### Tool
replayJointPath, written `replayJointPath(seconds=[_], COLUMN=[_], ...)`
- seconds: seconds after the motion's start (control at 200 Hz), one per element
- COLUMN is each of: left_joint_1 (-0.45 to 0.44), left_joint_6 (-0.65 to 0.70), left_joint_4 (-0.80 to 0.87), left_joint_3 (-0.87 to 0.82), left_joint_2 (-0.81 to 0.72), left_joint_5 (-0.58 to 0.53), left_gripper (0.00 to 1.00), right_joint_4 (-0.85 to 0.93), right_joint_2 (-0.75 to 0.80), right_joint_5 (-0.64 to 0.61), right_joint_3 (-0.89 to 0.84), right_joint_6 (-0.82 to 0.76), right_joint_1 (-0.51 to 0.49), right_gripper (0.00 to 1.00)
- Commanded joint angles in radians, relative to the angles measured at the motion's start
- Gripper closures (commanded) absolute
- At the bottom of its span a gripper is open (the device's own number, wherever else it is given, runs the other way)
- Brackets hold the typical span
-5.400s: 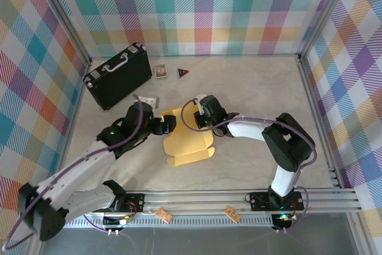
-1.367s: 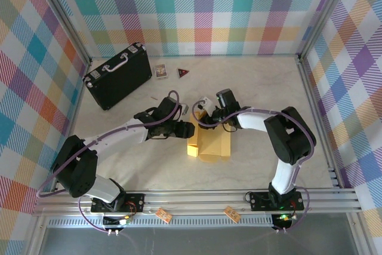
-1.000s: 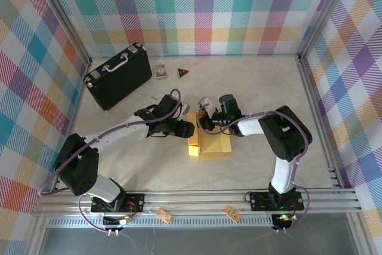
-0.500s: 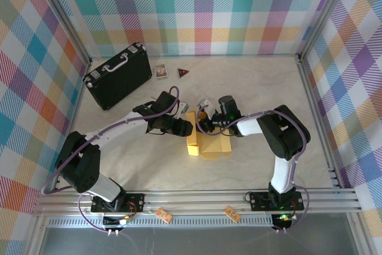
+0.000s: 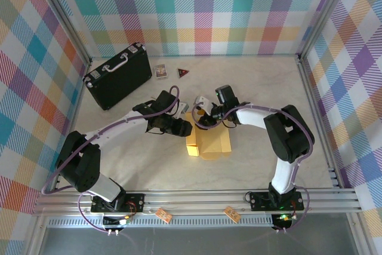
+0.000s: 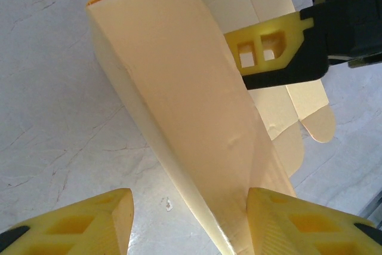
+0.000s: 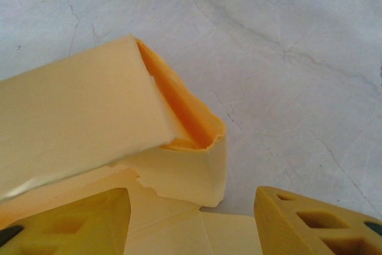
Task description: Fold the paper box
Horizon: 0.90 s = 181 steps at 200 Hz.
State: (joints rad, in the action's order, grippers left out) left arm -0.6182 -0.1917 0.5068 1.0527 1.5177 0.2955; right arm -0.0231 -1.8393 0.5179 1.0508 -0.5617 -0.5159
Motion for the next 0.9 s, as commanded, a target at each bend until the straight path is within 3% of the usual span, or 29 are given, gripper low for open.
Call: replayJointPath(seconds=[0.0,0.31,0.58,0.77,0.9], left_joint_1=[0.009,0.010,0.009,0.009,0.011], left_joint_6=[0.022,0.026,0.028,0.026,0.026], left_joint_4=[0.072,0.067,0.064,0.069,0.067], left_joint_3=[0.015,0.012,0.012,0.010,0.010], left_joint_2=[0.018,0.026,0.027,0.025,0.022], left_joint_5=[-0.002,0.006,-0.001,-0.002,-0.007], left_gripper=[0.48,0.49,0.49,0.51,0.51], right_joint_4=[0.103,0.208,0.229,0.198,0.237], right_joint_2=[-0.032,-0.129,-0.169,-0.188,-0.201], right_joint_5=[0.060,0.091,0.267,0.318,0.341], right_joint_3=[0.090,0.221,0.253,0.270,0.301], right_joint_6=[-0.123,-0.286,-0.427,-0.445,-0.458], right_joint_1=[0.007,0.011,0.010,-0.005,-0.014], right_gripper=[0.42,0.42,0.45,0.44,0.51])
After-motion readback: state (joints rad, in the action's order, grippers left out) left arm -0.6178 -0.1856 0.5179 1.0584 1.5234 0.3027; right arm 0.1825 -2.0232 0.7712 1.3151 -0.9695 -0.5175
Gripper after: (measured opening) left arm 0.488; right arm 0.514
